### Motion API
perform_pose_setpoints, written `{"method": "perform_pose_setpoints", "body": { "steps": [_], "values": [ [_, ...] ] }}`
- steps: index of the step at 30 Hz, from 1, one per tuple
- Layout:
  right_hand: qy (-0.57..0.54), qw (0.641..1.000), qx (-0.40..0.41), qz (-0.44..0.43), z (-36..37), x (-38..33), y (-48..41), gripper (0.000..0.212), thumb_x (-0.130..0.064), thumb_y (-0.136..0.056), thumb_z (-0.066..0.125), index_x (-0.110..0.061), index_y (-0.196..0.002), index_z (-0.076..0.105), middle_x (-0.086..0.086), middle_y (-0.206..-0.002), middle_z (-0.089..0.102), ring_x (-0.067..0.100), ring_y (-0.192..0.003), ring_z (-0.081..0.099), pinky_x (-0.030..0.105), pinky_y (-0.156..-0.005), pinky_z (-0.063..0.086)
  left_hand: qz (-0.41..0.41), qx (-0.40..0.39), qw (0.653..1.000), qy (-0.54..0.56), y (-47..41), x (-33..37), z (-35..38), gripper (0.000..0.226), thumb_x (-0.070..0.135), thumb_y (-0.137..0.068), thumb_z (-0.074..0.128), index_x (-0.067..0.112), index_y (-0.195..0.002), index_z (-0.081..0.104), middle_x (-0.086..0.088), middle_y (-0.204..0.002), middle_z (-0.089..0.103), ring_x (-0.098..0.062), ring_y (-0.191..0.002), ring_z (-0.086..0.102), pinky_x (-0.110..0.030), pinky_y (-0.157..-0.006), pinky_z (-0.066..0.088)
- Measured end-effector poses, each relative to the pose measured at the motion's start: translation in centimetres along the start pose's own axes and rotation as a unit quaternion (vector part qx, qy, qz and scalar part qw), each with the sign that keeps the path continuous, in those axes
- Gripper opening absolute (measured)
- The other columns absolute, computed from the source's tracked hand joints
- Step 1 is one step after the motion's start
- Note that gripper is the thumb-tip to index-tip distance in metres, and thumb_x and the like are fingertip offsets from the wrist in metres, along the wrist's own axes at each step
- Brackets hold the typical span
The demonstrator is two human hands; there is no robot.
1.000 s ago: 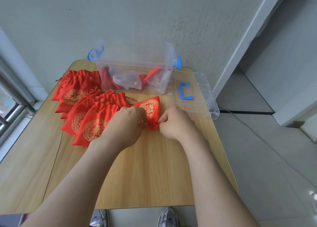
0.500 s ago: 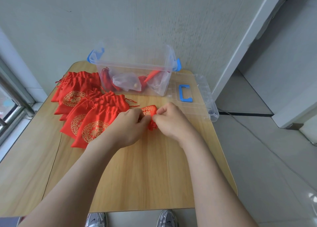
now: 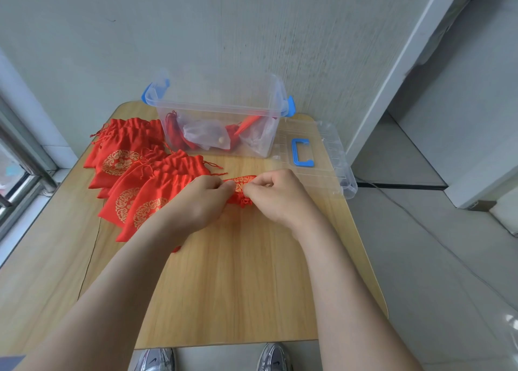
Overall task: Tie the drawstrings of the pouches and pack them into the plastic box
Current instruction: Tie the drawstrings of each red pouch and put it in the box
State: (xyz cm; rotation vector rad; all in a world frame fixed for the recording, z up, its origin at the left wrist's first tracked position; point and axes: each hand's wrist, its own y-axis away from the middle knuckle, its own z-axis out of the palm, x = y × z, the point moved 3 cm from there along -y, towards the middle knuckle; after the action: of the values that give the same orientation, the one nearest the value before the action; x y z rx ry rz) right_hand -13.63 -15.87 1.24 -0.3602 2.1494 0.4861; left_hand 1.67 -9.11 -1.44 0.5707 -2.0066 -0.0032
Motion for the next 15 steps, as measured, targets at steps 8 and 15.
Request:
{"method": "perform_pose_setpoints", "body": {
  "steps": [8,15],
  "values": [
    [-0.031,0.999,0.032,-0.008,-0.4,-0.3,0.0,0.015,-0.029,-0.088,0.071,-0.018,-0.081,0.078,-0.010,-0.083,0.071,0.005,-0.083,0.064,0.025,-0.064,0.044,-0.037,0.016,0.979,0.198,-0.4,0.6,-0.2,0.032,0.030,-0.109,0.055,0.013,-0.081,0.055,0.000,-0.062,0.048,-0.018,-0.053,0.048,-0.029,-0.052,0.042],
    [-0.018,1.000,0.018,-0.014,0.1,-0.2,-0.5,0.011,-0.030,-0.085,0.073,-0.021,-0.081,0.077,-0.009,-0.089,0.075,0.007,-0.088,0.069,0.026,-0.070,0.051,-0.052,0.026,0.938,0.343,0.4,1.2,-0.1,0.026,0.031,-0.101,0.070,0.005,-0.101,0.071,-0.008,-0.094,0.079,-0.014,-0.060,0.056,-0.033,-0.059,0.047]
  ]
}}
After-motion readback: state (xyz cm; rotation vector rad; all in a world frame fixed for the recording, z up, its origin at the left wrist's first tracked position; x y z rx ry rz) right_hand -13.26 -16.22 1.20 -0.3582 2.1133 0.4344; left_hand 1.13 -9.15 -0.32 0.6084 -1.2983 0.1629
